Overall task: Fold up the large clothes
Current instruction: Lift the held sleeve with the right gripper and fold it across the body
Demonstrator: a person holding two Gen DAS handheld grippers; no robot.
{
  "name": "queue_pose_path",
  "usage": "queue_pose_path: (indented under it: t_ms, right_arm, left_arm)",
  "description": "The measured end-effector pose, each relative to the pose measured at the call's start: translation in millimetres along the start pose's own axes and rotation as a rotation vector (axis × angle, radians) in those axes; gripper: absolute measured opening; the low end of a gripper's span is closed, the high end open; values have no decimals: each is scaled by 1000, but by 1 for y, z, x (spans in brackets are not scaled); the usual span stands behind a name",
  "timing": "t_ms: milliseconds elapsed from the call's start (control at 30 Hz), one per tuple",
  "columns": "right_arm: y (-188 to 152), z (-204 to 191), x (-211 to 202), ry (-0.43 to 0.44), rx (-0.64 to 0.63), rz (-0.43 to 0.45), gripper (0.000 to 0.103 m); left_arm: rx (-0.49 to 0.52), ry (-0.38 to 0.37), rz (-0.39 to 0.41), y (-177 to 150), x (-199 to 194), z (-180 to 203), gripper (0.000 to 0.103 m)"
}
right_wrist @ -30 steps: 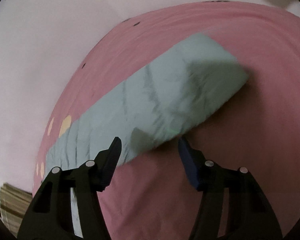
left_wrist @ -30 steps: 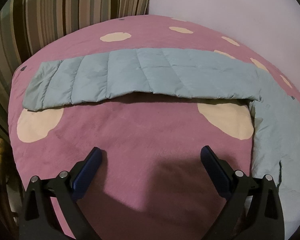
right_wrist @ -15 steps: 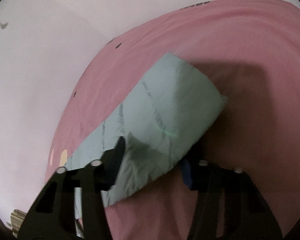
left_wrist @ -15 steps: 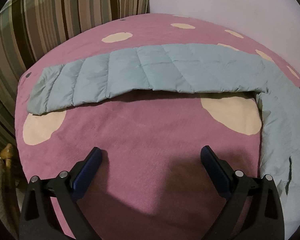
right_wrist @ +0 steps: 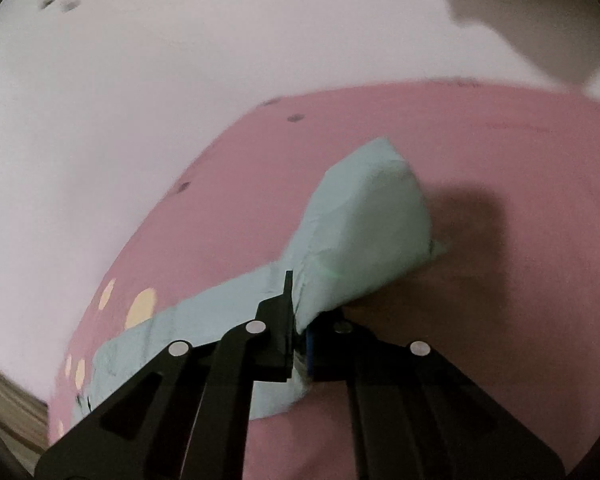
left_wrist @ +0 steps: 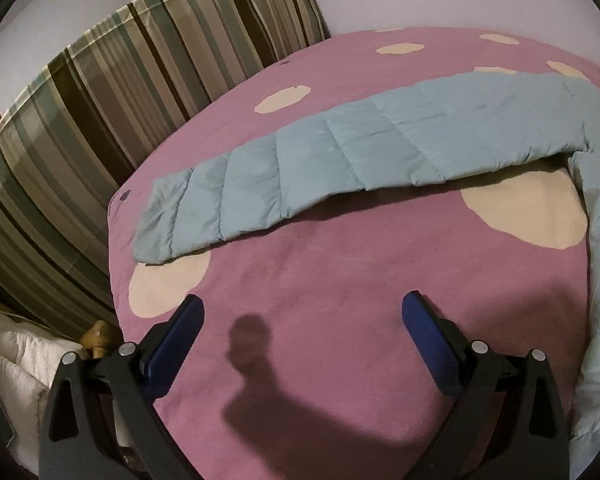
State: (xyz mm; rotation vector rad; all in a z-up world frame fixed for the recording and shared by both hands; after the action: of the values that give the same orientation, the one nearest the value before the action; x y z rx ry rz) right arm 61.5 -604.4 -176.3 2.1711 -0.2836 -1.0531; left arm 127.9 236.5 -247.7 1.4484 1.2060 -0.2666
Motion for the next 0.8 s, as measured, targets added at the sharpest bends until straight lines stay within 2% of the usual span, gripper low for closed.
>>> queue_pose_path:
  t_ms: [133, 300, 433, 600, 800]
  right_arm:
    - [-8, -77, -23, 71, -175, 30, 4]
    - [-46, -178, -39, 185, -365, 15, 4]
    - [-97, -256, -39, 264, -512, -30, 4]
    - [-170, -330, -37, 324, -685, -90, 4]
    - [-251, -373, -44, 357, -839, -166, 4]
  left_arm:
    - [7, 12, 4, 1, 1, 0, 99]
    - [-6, 10, 9, -1, -1, -1, 99]
    - [-8, 9, 12, -1, -2, 0, 99]
    - [-18, 1, 12, 1, -1, 0, 99]
    - [-29, -14, 7, 2, 0, -3, 99]
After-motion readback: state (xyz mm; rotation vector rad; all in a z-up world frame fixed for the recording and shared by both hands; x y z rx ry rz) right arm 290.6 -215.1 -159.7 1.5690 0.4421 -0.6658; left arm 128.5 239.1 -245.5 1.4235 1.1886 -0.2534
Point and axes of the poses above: each gripper's, at about its wrist camera, not at the fingertips, and x roughly the way its jaws point, z to its right, y to its top, the point moved 7 cm from there along x, roughly the way its jaws point, and after that the axes turned 5 degrees about -y, right-handed, at the moved point
